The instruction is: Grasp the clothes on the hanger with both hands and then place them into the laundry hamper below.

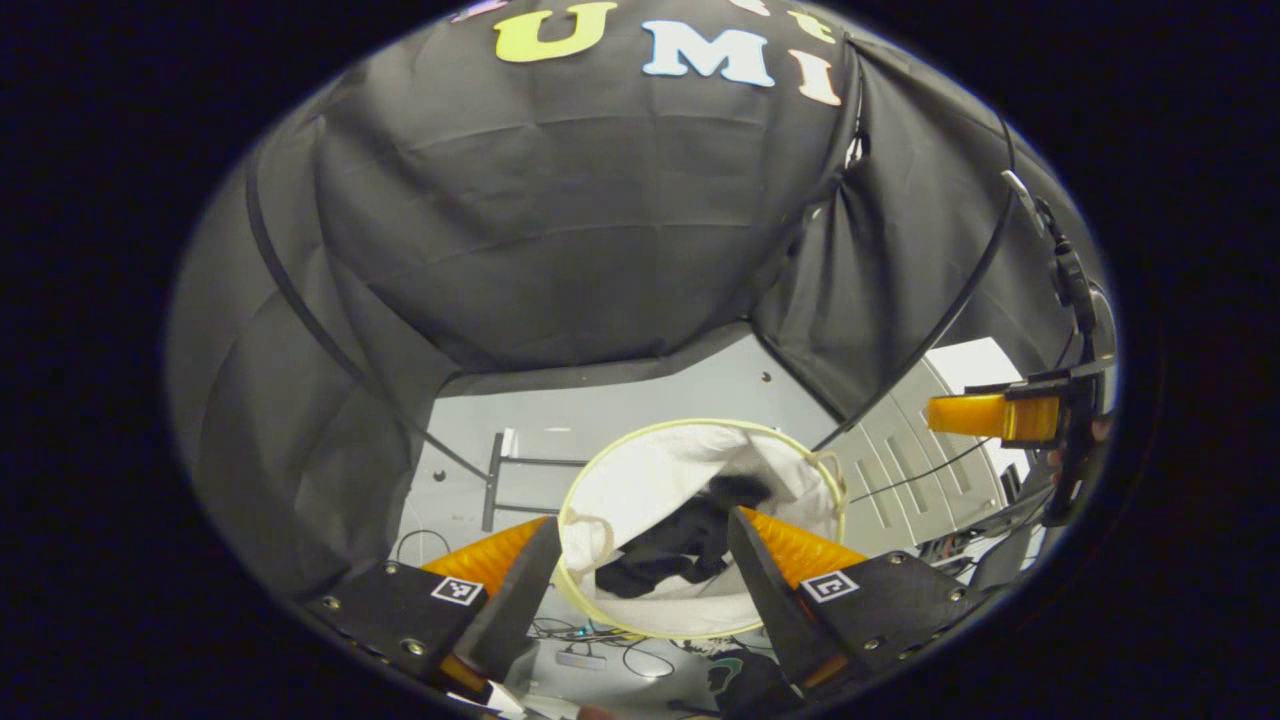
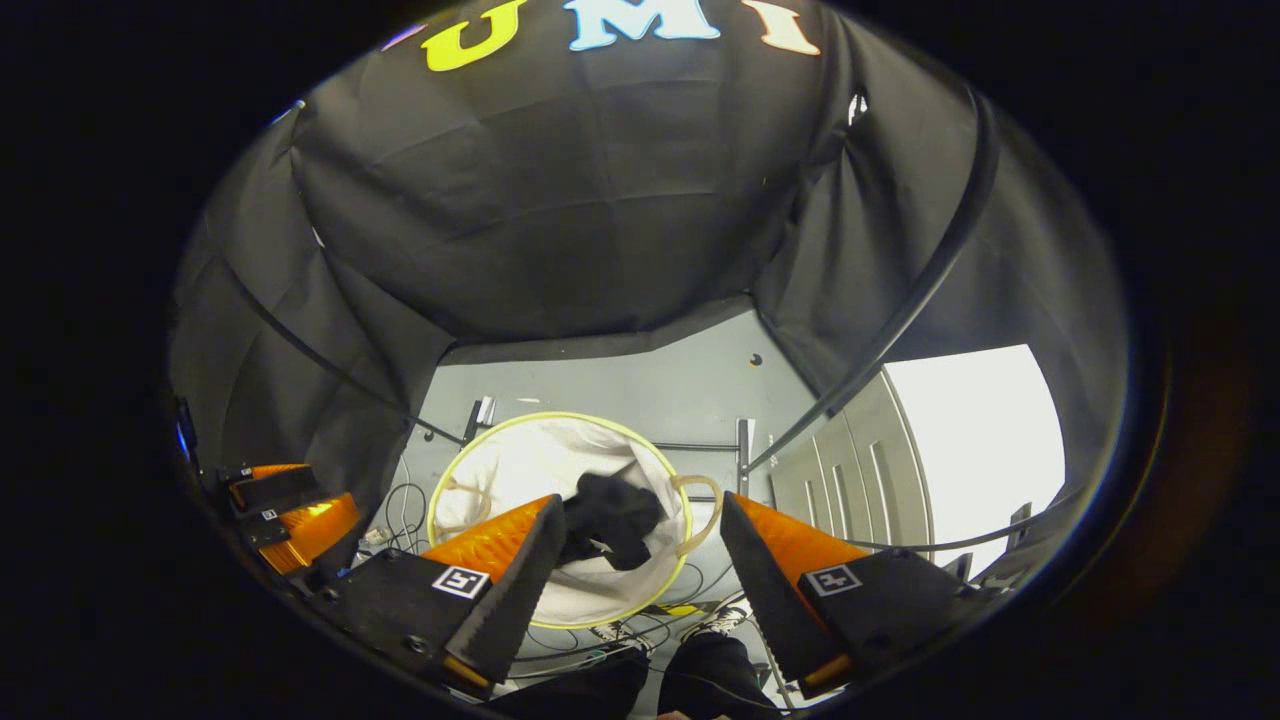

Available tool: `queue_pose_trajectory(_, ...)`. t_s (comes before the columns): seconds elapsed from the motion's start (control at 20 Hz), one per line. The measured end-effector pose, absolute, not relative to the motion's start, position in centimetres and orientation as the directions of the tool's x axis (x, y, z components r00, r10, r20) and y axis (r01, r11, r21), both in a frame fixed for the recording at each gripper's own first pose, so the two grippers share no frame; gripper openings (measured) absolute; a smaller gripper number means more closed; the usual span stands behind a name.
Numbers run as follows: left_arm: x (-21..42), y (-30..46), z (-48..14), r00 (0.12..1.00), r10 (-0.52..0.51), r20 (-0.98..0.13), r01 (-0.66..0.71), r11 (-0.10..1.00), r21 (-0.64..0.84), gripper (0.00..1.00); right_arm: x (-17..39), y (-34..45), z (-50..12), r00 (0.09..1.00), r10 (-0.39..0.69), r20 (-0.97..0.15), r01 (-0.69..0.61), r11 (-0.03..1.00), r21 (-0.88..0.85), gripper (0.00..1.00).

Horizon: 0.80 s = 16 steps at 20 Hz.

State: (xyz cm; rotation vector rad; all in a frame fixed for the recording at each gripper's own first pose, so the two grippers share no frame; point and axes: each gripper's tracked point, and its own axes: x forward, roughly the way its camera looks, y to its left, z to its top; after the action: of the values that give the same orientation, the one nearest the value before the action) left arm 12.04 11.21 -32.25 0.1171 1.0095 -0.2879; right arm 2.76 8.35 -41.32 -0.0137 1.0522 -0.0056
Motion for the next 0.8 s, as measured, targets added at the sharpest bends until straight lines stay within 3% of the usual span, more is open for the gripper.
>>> queue_pose_trajectory(0.1, 11.4, 11.3, -29.5, 0.536, -0.164, -0.828, 0.263, 0.965, -0.021, 0.99, 2.6, 8.2, -40.1, 0.523, -0.011, -0.852, 0.009, 1.0, -0.008, 0.94)
queue_pose_trajectory(0.15, 11.2, 11.4, -27.9, 0.557, -0.155, -0.816, 0.247, 0.969, -0.016, 1.0, 2.4, 8.0, -39.3, 0.539, -0.014, -0.842, 0.013, 1.0, -0.009, 0.99)
queue_pose_trajectory(0.4, 12.5, 12.6, -20.0, 0.679, -0.081, -0.73, 0.192, 0.979, 0.069, 0.96, 3.2, 6.7, -34.5, 0.636, -0.029, -0.771, 0.051, 0.999, 0.004, 0.99)
queue_pose_trajectory(0.45, 13.0, 12.7, -18.0, 0.71, -0.067, -0.701, 0.185, 0.978, 0.094, 0.98, 3.2, 6.6, -33.7, 0.655, -0.03, -0.755, 0.059, 0.998, 0.012, 0.94)
queue_pose_trajectory(0.8, 16.4, 10.0, -6.6, 0.836, -0.122, -0.534, 0.149, 0.989, 0.007, 1.0, 4.7, 5.4, -26.0, 0.791, -0.067, -0.608, 0.08, 0.997, -0.006, 0.99)
